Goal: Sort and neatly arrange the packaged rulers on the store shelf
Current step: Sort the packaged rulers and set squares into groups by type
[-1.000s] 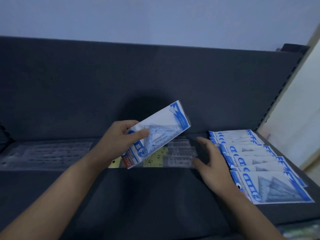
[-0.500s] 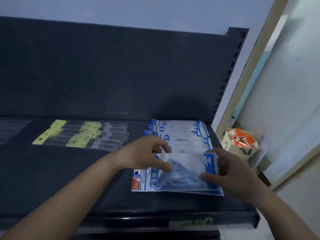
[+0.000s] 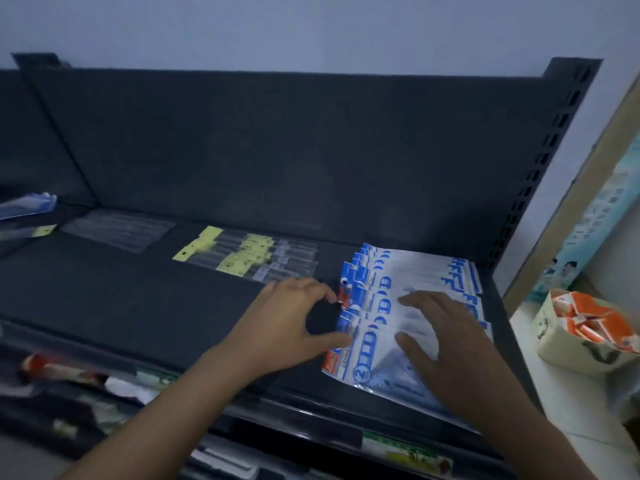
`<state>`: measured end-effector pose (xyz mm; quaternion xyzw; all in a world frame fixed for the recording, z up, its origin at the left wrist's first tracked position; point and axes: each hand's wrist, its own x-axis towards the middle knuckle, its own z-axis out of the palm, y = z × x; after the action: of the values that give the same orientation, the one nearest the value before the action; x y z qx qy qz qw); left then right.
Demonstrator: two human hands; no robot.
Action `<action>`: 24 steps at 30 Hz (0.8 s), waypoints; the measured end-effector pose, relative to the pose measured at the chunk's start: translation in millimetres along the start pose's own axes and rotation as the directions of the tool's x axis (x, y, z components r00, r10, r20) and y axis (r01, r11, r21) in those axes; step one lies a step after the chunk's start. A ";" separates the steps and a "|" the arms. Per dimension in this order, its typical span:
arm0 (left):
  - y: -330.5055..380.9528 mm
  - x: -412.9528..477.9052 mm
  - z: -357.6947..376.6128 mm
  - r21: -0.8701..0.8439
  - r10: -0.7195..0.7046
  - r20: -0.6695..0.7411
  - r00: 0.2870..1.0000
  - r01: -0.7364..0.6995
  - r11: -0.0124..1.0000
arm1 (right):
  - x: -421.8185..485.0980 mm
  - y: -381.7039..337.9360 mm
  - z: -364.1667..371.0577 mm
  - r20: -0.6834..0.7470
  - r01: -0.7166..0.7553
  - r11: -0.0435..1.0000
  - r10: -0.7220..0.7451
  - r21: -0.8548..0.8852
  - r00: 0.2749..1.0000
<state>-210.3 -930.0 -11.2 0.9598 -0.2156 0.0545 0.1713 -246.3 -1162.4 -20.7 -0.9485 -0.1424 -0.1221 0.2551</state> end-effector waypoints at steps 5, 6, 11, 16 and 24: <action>-64.2 -54.0 -48.3 0.155 -0.110 -0.143 0.984 0.132 0.979 | 36.3 -84.1 37.7 0.097 0.201 0.979 -0.197 -0.037 0.976; -80.7 -66.8 -59.3 0.175 -0.133 -0.176 0.975 0.164 0.971 | 43.6 -104.1 49.3 0.133 0.242 0.970 -0.236 -0.030 0.963; -180.5 -143.7 -114.9 0.268 -0.235 -0.283 0.930 0.312 0.911 | 78.4 -223.3 119.7 0.192 0.348 0.934 -0.356 0.076 0.914; -292.6 -226.0 -169.7 0.299 -0.332 -0.311 0.891 0.423 0.855 | 104.8 -352.2 199.2 0.132 0.429 0.882 -0.457 0.198 0.880; -446.9 -305.9 -238.9 0.307 -0.458 -0.286 0.842 0.534 0.788 | 163.8 -503.4 290.1 0.139 0.413 0.864 -0.464 0.288 0.875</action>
<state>-300.0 -345.8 21.2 0.9868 0.0777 0.1417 0.0135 -215.2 -560.4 11.7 -0.8586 -0.3947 -0.0606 0.3215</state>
